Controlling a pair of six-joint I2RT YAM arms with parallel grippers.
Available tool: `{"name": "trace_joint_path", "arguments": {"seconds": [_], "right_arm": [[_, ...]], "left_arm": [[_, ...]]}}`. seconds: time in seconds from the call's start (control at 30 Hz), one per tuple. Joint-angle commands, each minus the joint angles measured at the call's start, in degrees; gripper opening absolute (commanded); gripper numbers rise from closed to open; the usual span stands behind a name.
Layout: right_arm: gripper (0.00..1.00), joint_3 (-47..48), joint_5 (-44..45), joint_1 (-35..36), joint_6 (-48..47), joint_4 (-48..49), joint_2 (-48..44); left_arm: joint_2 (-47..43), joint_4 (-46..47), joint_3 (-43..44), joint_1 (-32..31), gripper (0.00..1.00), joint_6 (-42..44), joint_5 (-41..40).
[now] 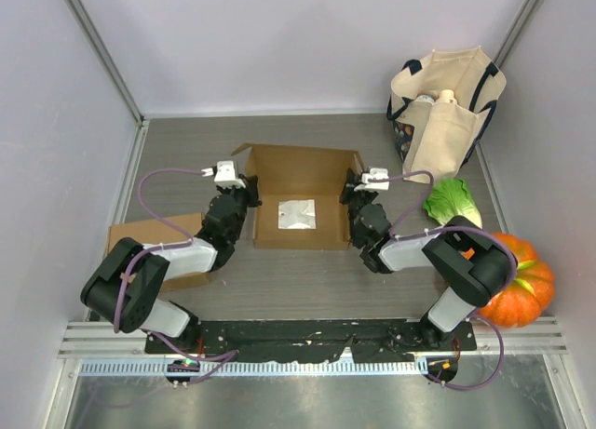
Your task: Fold the paper box
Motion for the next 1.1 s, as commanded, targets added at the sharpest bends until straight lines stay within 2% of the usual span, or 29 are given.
{"name": "trace_joint_path", "arguments": {"seconds": [0.0,0.17,0.27,0.37,0.47,0.5,0.53,0.57,0.6,0.63,0.67,0.7,0.73,0.77,0.83,0.9,0.93,1.07], "right_arm": [[0.01,-4.6,2.2,3.3,-1.0,13.7,0.6],[0.01,-9.2,3.8,6.1,-4.0,22.5,4.3],[0.01,-11.6,4.7,7.3,-3.0,22.4,4.6],[0.07,-14.4,5.1,8.8,-1.7,22.4,3.7],[0.31,-18.7,8.1,11.5,-2.2,21.8,0.1],[0.56,-20.0,9.1,14.1,-2.2,20.8,-1.9],[0.70,-22.0,11.3,15.9,-2.4,15.3,-7.2],[0.79,-22.3,18.7,18.6,-2.2,9.9,-11.7],[0.80,-22.2,21.5,22.7,1.9,1.5,-16.6],[0.80,-18.9,22.7,23.9,8.1,-28.4,-28.4],[0.81,-15.6,18.1,24.0,20.1,-47.2,-33.6],[0.81,-13.3,16.0,23.8,32.2,-59.0,-37.4],[0.81,-11.6,11.8,23.8,34.2,-71.5,-44.7],[0.81,-10.8,4.3,23.9,34.9,-76.7,-47.7],[0.81,-5.9,0.3,24.1,39.0,-91.5,-53.1],[0.81,-2.9,-5.5,24.1,37.6,-96.7,-58.3],[0.81,2.1,-4.7,24.1,39.7,-104.0,-59.3],[0.86,15.2,-1.7,24.1,38.1,-110.3,-61.7]], "left_arm": [[-1.5,3.3,-4.4,-2.1,0.00,-3.3,-1.4],[-1.2,7.5,-7.8,-3.6,0.00,-5.1,-2.6],[-1.7,8.5,-9.7,-4.5,0.00,-5.6,-3.2],[-2.4,9.6,-11.6,-4.5,0.00,-6.7,-4.4],[-2.3,10.5,-12.7,-4.6,0.00,-6.6,-4.4],[-2.4,10.7,-12.9,-4.6,0.00,-6.5,-4.3],[-2.4,11.0,-13.1,-4.6,0.00,-6.2,-4.2],[-3.0,11.1,-13.5,-4.7,0.00,-5.7,-4.4],[-3.3,11.1,-13.7,-4.7,0.00,-5.5,-4.5],[-3.8,11.1,-13.9,-4.8,0.00,-5.2,-4.5],[-4.6,11.0,-14.1,-4.8,0.00,-4.7,-4.6],[-5.0,10.8,-14.1,-4.9,0.00,-4.1,-4.8],[-5.3,10.5,-14.1,-5.0,0.00,-3.9,-4.7],[-5.7,10.0,-14.0,-5.0,0.00,-3.6,-4.2],[-6.0,9.1,-13.7,-5.2,0.00,-3.7,-3.7],[-5.6,9.1,-13.7,-5.3,0.00,-3.7,-3.8],[-5.4,9.4,-13.7,-5.3,0.00,-3.8,-4.1],[-5.7,9.6,-14.6,-5.3,0.00,-3.0,-4.5]]}}
